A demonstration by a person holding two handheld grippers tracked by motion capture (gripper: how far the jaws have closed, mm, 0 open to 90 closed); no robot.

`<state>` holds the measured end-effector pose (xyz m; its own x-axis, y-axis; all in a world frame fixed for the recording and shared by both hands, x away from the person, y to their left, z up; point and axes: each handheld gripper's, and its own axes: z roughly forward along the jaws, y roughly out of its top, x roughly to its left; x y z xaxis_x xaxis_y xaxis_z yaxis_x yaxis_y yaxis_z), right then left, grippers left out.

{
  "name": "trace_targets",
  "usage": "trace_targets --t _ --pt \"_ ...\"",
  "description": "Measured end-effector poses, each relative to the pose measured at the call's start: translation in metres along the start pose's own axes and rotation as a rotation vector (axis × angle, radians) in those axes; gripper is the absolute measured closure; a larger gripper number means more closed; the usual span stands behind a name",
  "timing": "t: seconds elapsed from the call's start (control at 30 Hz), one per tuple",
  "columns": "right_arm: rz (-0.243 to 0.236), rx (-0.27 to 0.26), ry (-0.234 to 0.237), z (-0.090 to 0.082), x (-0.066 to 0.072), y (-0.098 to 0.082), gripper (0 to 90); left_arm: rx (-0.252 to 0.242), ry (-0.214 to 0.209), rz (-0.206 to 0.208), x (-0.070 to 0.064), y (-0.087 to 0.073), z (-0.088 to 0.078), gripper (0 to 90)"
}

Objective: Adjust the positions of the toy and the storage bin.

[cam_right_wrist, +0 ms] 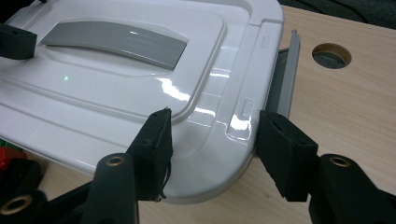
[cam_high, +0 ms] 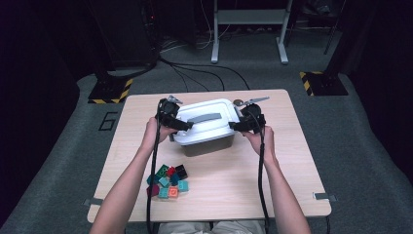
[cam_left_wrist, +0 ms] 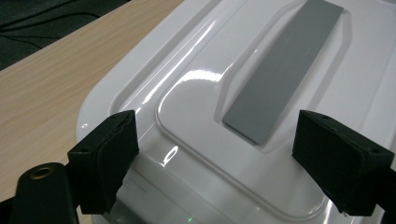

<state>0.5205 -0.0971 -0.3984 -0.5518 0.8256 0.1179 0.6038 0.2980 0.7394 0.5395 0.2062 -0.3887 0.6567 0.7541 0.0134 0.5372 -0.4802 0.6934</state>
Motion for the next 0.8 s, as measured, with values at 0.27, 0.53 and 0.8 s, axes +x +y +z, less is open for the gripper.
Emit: trace_targets --t 0.27,0.53,0.8 --pt "0.008 -0.015 0.013 -0.005 0.001 -0.007 47.7 -0.005 -0.01 0.001 0.0 0.004 0.008 16.8" --pt "0.043 -0.025 0.016 -0.013 0.008 -0.014 48.0 0.002 -0.016 0.012 0.001 0.007 0.01 16.0" --pt "0.061 -0.04 0.032 -0.016 0.012 -0.018 48.0 0.015 0.028 0.02 0.003 0.013 0.013 13.8"
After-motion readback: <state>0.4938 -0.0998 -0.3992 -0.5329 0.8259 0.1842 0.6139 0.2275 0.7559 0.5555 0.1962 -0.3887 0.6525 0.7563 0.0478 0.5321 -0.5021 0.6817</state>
